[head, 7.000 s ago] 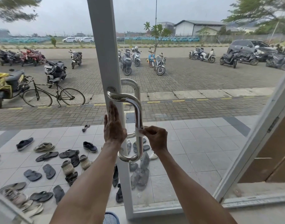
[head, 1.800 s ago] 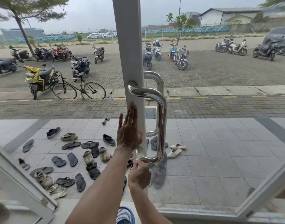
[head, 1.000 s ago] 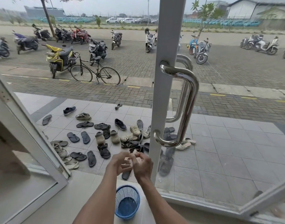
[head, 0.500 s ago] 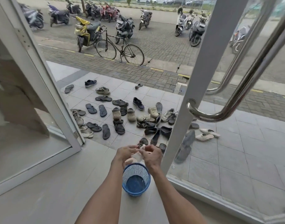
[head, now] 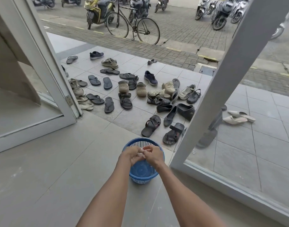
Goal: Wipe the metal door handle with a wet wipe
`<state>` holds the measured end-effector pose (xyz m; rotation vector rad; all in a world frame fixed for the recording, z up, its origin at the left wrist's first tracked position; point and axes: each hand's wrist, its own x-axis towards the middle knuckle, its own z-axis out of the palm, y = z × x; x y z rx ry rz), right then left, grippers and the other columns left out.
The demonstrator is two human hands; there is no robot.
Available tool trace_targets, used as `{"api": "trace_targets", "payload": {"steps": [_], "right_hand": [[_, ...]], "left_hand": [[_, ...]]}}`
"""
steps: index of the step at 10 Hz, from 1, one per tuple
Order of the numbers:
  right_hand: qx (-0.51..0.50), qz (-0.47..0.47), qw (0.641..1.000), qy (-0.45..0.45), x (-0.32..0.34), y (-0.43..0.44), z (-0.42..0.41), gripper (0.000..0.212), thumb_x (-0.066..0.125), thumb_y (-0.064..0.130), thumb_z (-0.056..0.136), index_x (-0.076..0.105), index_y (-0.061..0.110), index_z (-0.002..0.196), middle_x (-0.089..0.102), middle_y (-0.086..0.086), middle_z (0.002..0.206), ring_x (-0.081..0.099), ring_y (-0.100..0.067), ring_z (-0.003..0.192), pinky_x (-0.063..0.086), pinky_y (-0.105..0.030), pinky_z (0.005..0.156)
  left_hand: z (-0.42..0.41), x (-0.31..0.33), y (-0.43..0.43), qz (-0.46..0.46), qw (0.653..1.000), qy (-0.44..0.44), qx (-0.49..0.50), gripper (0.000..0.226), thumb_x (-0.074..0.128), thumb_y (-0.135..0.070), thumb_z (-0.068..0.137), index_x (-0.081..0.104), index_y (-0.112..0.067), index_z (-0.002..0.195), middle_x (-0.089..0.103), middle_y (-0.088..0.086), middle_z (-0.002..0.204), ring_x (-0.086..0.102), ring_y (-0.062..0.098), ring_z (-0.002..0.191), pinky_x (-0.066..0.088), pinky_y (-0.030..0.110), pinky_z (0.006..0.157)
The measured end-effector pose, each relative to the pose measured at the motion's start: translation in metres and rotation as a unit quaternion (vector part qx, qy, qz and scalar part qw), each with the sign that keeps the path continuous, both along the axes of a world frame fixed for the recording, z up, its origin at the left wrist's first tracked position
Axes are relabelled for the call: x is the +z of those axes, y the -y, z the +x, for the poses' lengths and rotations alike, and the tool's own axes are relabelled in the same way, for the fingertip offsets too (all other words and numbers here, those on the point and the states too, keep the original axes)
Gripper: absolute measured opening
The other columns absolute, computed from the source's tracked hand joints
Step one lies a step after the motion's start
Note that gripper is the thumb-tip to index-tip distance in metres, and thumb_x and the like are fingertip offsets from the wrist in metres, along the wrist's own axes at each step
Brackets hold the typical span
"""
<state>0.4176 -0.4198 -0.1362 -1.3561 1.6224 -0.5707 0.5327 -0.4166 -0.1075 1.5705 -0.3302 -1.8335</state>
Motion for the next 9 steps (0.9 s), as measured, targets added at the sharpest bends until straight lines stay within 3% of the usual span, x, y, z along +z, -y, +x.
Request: {"api": "trace_targets", "payload": {"steps": [1, 2, 3, 4, 5, 6, 7, 8, 9], "right_hand": [[0.044, 0.025, 0.998, -0.045, -0.067, 0.015, 0.004, 0.024, 0.067, 0.028, 0.089, 0.072, 0.013, 0.107, 0.072, -0.004, 0.102, 0.066, -0.016, 0.086, 0.050, -0.024, 0.068], [0.079, 0.056, 0.993, -0.066, -0.119, 0.027, 0.012, 0.019, 0.062, 0.019, 0.091, 0.073, 0.007, 0.102, 0.072, -0.008, 0.095, 0.065, -0.018, 0.079, 0.052, -0.029, 0.066], [0.105, 0.085, 0.987, -0.088, -0.149, 0.035, 0.018, 0.013, 0.058, 0.012, 0.089, 0.067, 0.005, 0.082, 0.064, -0.008, 0.081, 0.057, -0.016, 0.068, 0.048, -0.032, 0.064], [0.099, 0.098, 0.985, -0.098, -0.162, 0.036, 0.021, 0.011, 0.057, 0.013, 0.090, 0.062, 0.009, 0.082, 0.059, -0.008, 0.080, 0.052, -0.016, 0.067, 0.044, -0.029, 0.060], [0.101, 0.101, 0.985, -0.100, -0.163, 0.035, 0.022, 0.007, 0.059, 0.012, 0.092, 0.061, 0.009, 0.085, 0.056, -0.007, 0.080, 0.051, -0.014, 0.064, 0.043, -0.024, 0.054], [0.099, 0.084, 0.985, -0.110, -0.156, 0.036, 0.021, 0.006, 0.063, 0.012, 0.090, 0.065, 0.007, 0.093, 0.060, -0.007, 0.085, 0.056, -0.016, 0.071, 0.046, -0.023, 0.057], [0.101, 0.071, 0.986, -0.111, -0.140, 0.036, 0.023, 0.004, 0.067, 0.012, 0.086, 0.064, 0.009, 0.084, 0.060, -0.007, 0.083, 0.055, -0.016, 0.071, 0.044, -0.025, 0.058], [0.093, 0.052, 0.987, -0.121, -0.117, 0.032, 0.024, 0.003, 0.064, 0.008, 0.082, 0.065, 0.008, 0.078, 0.060, -0.007, 0.078, 0.054, -0.016, 0.069, 0.044, -0.027, 0.059], [0.079, 0.034, 0.989, -0.122, -0.079, 0.019, 0.022, 0.017, 0.062, 0.007, 0.082, 0.072, -0.003, 0.092, 0.067, -0.013, 0.084, 0.057, -0.020, 0.076, 0.050, -0.033, 0.070]], "left_hand": [[-0.005, -0.071, 0.016, 0.010, 0.999, 0.027, 0.023, 0.022, 0.035, -0.004, 0.103, 0.052, 0.009, 0.108, 0.059, 0.019, 0.090, 0.064, 0.024, 0.085, 0.054, 0.033, 0.067], [-0.005, -0.125, 0.025, 0.025, 0.997, 0.072, -0.016, 0.042, 0.035, -0.024, 0.106, 0.043, 0.007, 0.132, 0.060, 0.021, 0.103, 0.065, 0.026, 0.081, 0.054, 0.031, 0.059], [-0.001, -0.156, 0.032, 0.032, 0.996, 0.087, -0.016, 0.034, 0.037, -0.031, 0.105, 0.045, -0.003, 0.122, 0.057, 0.016, 0.100, 0.065, 0.027, 0.082, 0.057, 0.031, 0.048], [0.000, -0.169, 0.034, 0.039, 0.996, 0.080, -0.012, 0.031, 0.039, -0.031, 0.103, 0.045, -0.004, 0.117, 0.060, 0.018, 0.104, 0.066, 0.027, 0.101, 0.060, 0.034, 0.075], [0.002, -0.177, 0.033, 0.037, 0.993, 0.108, -0.024, 0.039, 0.040, -0.035, 0.101, 0.046, -0.005, 0.126, 0.056, 0.018, 0.132, 0.058, 0.030, 0.123, 0.052, 0.035, 0.094], [0.002, -0.172, 0.034, 0.031, 0.989, 0.142, -0.024, 0.045, 0.043, -0.033, 0.100, 0.044, -0.006, 0.136, 0.052, 0.017, 0.136, 0.055, 0.031, 0.123, 0.050, 0.042, 0.103], [0.002, -0.156, 0.035, 0.016, 0.987, 0.156, -0.021, 0.048, 0.042, -0.032, 0.101, 0.040, -0.006, 0.142, 0.052, 0.018, 0.132, 0.057, 0.032, 0.116, 0.052, 0.039, 0.096], [0.001, -0.131, 0.031, 0.013, 0.984, 0.174, -0.035, 0.051, 0.040, -0.033, 0.103, 0.036, -0.005, 0.146, 0.048, 0.019, 0.142, 0.056, 0.033, 0.120, 0.050, 0.038, 0.087], [0.001, -0.095, 0.019, 0.025, 0.983, 0.180, -0.031, 0.045, 0.037, -0.031, 0.103, 0.043, -0.003, 0.138, 0.053, 0.018, 0.134, 0.059, 0.028, 0.118, 0.050, 0.033, 0.079]]}}
